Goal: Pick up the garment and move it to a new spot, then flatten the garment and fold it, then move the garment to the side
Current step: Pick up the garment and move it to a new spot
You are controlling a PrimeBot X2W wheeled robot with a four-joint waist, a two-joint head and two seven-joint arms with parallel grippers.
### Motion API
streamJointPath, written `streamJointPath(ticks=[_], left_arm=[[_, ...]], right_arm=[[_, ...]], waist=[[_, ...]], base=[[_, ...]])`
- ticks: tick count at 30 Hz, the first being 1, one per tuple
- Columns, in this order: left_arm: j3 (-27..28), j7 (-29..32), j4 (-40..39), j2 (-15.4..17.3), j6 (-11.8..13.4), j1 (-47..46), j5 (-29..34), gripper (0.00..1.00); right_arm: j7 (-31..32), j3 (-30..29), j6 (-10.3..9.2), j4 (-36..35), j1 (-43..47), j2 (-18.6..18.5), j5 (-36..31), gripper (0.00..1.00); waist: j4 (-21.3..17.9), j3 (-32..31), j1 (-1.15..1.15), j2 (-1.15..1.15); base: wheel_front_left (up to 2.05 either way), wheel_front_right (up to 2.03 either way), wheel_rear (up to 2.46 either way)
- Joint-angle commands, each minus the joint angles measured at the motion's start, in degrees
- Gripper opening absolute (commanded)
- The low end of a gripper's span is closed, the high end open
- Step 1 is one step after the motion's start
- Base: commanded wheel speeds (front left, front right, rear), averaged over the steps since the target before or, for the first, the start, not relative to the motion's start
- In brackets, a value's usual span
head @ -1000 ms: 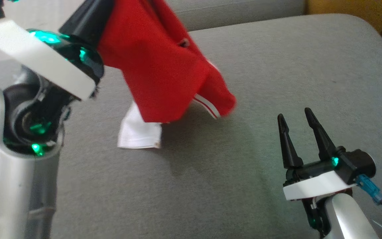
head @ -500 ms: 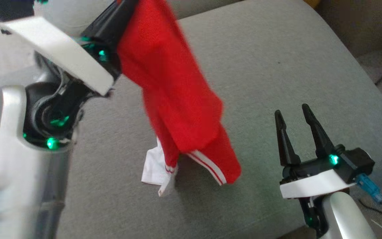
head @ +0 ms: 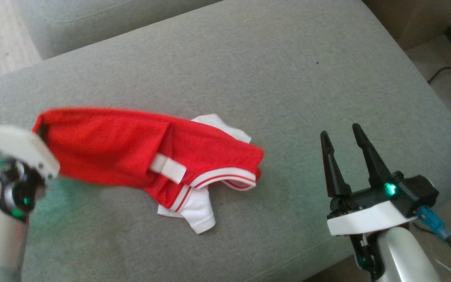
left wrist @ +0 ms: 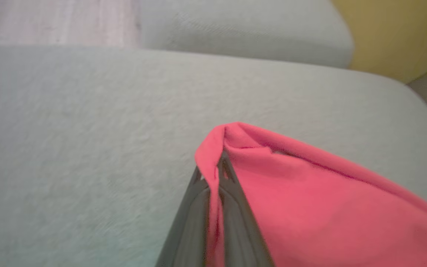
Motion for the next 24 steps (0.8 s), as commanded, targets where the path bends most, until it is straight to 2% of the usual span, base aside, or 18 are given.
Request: streamJointPath(ticks=[1, 3, 8, 10, 15, 24], left_arm=[[2.4, -2.5, 0.8, 2.9, 0.1, -0.9, 1.1, 0.23], [2.1, -5.3, 3.7, 2.4, -0.2, -0.2, 1.9, 1.0], [0.1, -13.0, 6.3, 1.6, -1.3, -0.9, 5.8, 1.0], [-0.4, -17.0, 5.9, 1.1, -1.0, -1.4, 7.4, 1.0], [-1.0, -28.7, 0.2, -1.3, 0.7, 1.3, 10.9, 1.0], [-4.1, -42.6, -12.2, -8.2, 5.2, 18.0, 14.6, 1.0]], right_arm=[[-0.6, 1.7, 0.44, -1.9, -1.5, 0.3, 0.2, 1.0], [-0.6, 1.8, 0.44, -1.8, -1.6, 0.3, 0.0, 1.0], [-0.6, 1.3, 0.44, -2.2, -1.5, 0.3, -1.1, 1.0], [-0.6, 0.7, 0.44, -2.5, -1.3, 0.3, -1.6, 1.0], [-0.6, -1.3, 0.44, -3.4, 0.2, 0.1, -3.0, 1.0], [-0.6, -7.6, 0.44, -5.4, 6.0, -1.1, -6.4, 1.0]], waist=[[0.6, 0.1, -0.01, 0.0], [1.5, -0.1, -0.01, 0.0], [4.5, -1.4, -0.01, 0.0], [5.9, -2.3, -0.01, 0.0], [9.3, -5.2, -0.01, 0.0], [16.6, -8.8, -0.01, 0.0]], base=[[0.0, 0.0, 0.0], [0.0, 0.0, 0.0], [0.0, 0.0, 0.0], [0.0, 0.0, 0.0], [0.0, 0.0, 0.0], [0.0, 0.0, 0.0]])
